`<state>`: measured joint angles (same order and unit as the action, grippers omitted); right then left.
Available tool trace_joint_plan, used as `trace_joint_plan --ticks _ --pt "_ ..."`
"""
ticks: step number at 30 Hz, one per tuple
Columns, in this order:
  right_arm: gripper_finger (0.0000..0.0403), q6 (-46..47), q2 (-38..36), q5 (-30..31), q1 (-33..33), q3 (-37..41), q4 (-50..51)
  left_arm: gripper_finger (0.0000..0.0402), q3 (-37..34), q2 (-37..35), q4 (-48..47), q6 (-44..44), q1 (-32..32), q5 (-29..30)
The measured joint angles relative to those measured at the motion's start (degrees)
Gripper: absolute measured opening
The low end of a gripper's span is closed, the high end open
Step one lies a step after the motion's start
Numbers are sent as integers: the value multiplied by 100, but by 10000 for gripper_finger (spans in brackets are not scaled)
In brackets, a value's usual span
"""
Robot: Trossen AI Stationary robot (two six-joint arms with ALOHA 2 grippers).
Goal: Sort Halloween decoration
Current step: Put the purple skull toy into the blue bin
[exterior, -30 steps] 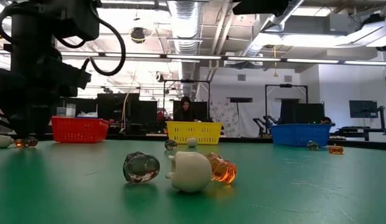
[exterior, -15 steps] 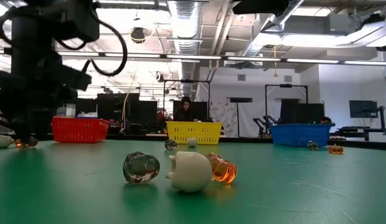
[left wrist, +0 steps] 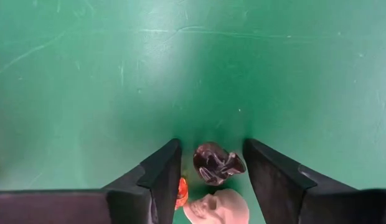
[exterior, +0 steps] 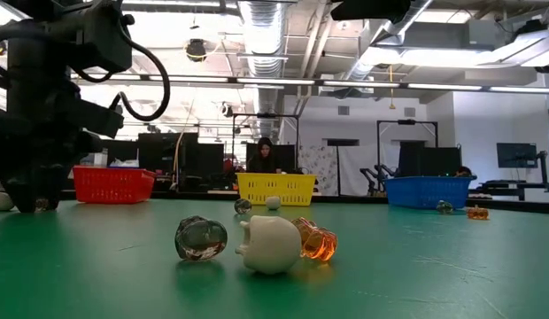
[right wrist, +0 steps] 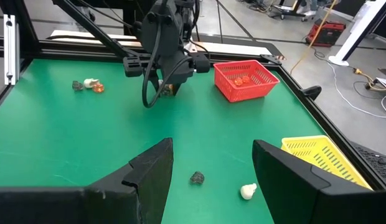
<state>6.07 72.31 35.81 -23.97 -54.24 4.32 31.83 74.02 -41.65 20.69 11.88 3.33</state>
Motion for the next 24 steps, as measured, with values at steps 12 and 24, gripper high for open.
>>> trace_joint_plan --ticks 12,24 --pt "248 0 0 0 0 0 0 72 -4 7 0 168 0 1" --pt "248 0 0 0 0 0 -2 66 981 24 498 -937 -4 388"
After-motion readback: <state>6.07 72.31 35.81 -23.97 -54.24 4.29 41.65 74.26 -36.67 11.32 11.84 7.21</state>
